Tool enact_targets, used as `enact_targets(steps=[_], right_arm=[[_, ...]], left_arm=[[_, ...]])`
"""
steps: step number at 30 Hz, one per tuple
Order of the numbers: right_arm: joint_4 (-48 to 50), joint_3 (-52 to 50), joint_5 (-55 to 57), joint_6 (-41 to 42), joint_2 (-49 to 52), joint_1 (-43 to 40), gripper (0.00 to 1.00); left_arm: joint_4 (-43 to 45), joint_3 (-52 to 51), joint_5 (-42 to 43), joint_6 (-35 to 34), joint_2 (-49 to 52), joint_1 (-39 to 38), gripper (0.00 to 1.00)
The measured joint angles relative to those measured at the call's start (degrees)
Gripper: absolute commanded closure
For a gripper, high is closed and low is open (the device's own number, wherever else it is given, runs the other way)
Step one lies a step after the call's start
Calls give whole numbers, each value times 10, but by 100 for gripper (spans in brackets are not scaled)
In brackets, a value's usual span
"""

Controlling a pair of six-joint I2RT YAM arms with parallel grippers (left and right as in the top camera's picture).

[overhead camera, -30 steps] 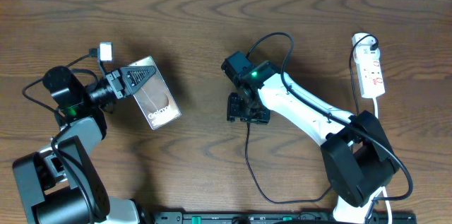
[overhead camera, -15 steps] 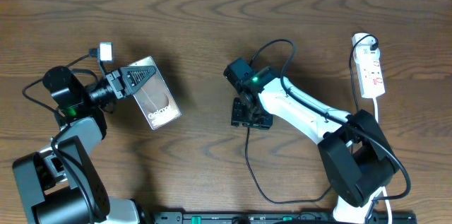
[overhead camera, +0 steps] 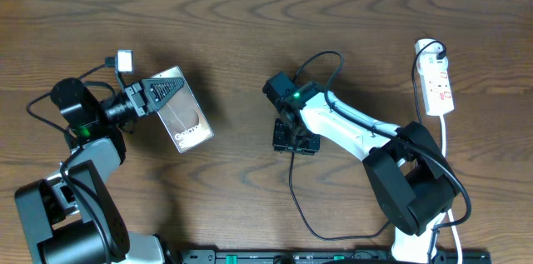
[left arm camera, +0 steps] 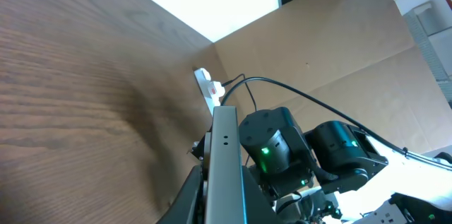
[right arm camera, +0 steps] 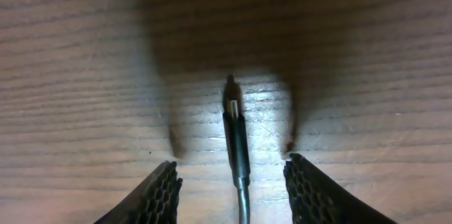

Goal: Plug charger to phone and switch on socket
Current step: 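Lower the right gripper and close it on the cable plug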

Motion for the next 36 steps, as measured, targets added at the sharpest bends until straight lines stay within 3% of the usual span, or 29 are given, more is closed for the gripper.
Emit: enact_targets(steps=[36], right_arm=[[8, -3, 14, 0, 0, 1, 59]], left_arm=[[0, 0, 0, 0, 0, 0, 92]])
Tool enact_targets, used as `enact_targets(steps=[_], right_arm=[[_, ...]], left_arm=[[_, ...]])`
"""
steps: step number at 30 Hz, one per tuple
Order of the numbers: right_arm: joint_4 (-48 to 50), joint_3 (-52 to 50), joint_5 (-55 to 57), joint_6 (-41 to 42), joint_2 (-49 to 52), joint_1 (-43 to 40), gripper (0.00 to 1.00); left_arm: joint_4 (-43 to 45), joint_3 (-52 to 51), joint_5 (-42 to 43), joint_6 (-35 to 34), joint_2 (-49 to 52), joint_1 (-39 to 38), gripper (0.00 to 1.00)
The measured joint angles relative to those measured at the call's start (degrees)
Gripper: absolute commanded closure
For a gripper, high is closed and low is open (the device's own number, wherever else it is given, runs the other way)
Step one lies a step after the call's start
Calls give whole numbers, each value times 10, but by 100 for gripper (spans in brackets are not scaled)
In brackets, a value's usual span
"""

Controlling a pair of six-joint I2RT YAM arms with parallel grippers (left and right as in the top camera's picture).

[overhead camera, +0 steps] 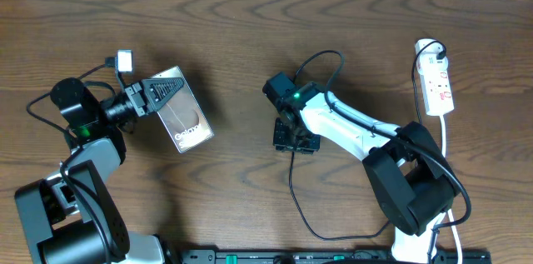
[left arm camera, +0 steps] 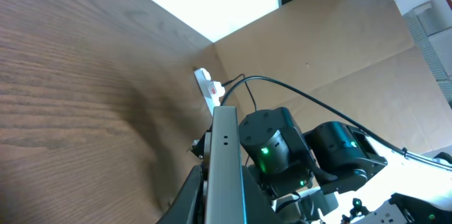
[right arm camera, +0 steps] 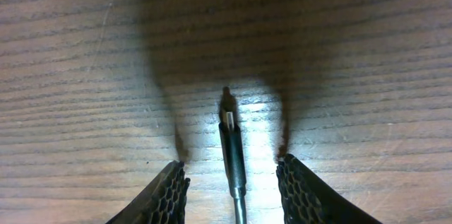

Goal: Plug charger to phone and switch on socket
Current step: 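Lower the right gripper and close it on the cable plug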

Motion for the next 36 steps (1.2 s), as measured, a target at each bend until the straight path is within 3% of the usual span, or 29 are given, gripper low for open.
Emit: enact_targets(steps=[23, 36], right_arm=[[8, -11, 2, 0, 0, 4, 61], [8, -12, 5, 3, 0, 4, 68]], left_arm=[[0, 0, 0, 0, 0, 0, 92], [0, 0, 0, 0, 0, 0, 92]])
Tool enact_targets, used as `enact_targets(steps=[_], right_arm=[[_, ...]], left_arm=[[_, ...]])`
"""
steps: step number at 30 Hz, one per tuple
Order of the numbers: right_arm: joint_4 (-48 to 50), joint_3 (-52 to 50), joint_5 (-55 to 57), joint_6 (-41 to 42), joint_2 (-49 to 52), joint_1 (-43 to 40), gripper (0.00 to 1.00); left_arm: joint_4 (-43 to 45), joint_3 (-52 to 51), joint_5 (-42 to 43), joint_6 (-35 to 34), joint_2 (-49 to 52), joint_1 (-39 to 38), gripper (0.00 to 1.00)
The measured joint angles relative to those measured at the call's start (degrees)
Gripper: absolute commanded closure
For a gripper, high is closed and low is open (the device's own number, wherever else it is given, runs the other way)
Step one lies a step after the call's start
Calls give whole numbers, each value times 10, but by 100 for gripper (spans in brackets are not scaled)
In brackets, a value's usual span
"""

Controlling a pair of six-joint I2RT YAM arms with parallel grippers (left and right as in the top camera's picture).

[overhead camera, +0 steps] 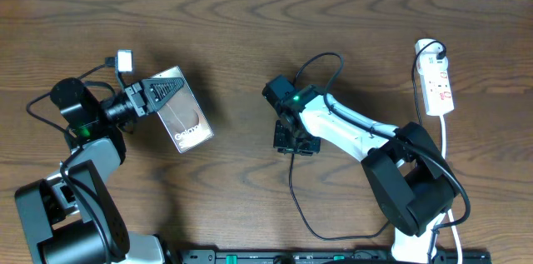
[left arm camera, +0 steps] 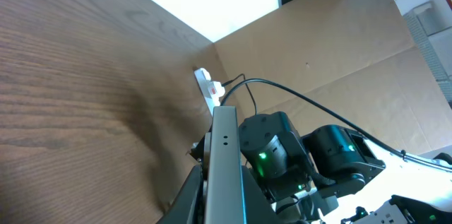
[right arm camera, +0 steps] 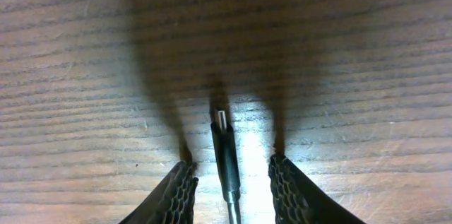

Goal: Plug charger to phone and switch on socket
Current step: 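Lower the right gripper and close it on the cable plug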

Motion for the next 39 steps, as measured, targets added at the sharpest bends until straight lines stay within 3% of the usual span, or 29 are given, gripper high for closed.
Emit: enact_targets(steps=[39], right_arm=[[3, 0, 1, 2, 0, 0, 95]], left_arm=[[0, 0, 0, 0, 0, 0, 92]])
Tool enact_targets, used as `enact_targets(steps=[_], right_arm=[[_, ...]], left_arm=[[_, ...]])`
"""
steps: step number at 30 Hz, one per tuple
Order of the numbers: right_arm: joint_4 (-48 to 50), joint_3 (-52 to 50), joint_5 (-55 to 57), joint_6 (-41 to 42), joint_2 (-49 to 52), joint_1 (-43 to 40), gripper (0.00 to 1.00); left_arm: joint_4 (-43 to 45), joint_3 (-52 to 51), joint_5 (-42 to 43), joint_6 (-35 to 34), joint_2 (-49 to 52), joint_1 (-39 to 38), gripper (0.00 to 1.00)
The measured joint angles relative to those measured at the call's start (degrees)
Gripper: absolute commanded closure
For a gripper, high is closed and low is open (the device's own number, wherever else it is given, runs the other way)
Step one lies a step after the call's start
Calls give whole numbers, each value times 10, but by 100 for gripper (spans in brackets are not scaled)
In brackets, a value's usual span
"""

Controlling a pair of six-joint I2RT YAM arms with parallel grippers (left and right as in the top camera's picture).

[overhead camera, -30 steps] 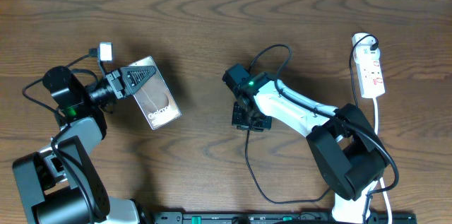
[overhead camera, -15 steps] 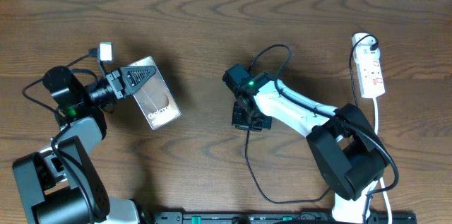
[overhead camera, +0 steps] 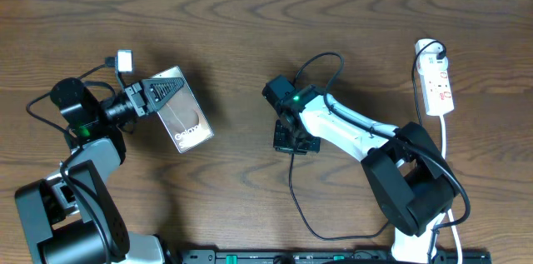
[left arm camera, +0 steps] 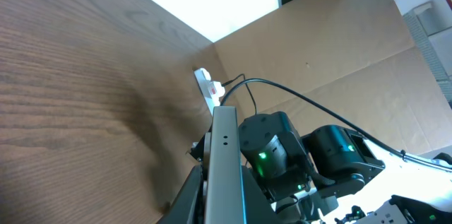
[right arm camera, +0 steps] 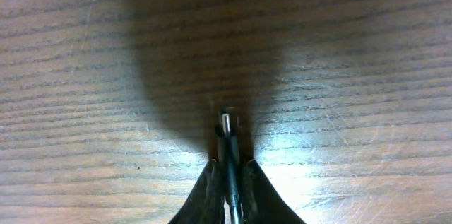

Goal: Plug charger to phone and switch on socket
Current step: 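Lower the right gripper and close it on the cable plug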

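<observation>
The phone (overhead camera: 185, 118), silver-backed with "Galaxy" on it, is held off the table at the left, with my left gripper (overhead camera: 158, 93) shut on its upper end; in the left wrist view its edge (left arm camera: 224, 160) stands between the jaws. My right gripper (right arm camera: 229, 181) is shut on the black charger plug (right arm camera: 227, 146) lying on the wood, metal tip pointing away. In the overhead view that gripper (overhead camera: 293, 139) is mid-table, the black cable (overhead camera: 293, 193) trailing toward the front. The white socket strip (overhead camera: 437, 85) lies at the far right.
A white cord (overhead camera: 445, 143) runs from the socket strip down the right side. A small white adapter (overhead camera: 125, 59) sits by the left arm. A black rail (overhead camera: 316, 257) lines the table's front edge.
My right gripper's fingers, then a little apart on either side of the charger plug, have come together on it. The left gripper and phone are unchanged.
The left gripper has held the phone up throughout. My right gripper stood wide open over the plug on the table, then narrower at each later moment, and now it is shut on the plug.
</observation>
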Motion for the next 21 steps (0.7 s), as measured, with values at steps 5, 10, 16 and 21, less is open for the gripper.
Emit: enact_targets(steps=[5, 10, 16, 21], right_arm=[[0, 0, 0, 0, 0, 0, 96], [1, 0, 0, 0, 0, 0, 99], [1, 0, 0, 0, 0, 0, 99], [2, 0, -2, -1, 0, 0, 99]], left_arm=[[0, 0, 0, 0, 0, 0, 93], [0, 0, 0, 0, 0, 0, 92], [0, 0, 0, 0, 0, 0, 92], [0, 0, 0, 0, 0, 0, 92]])
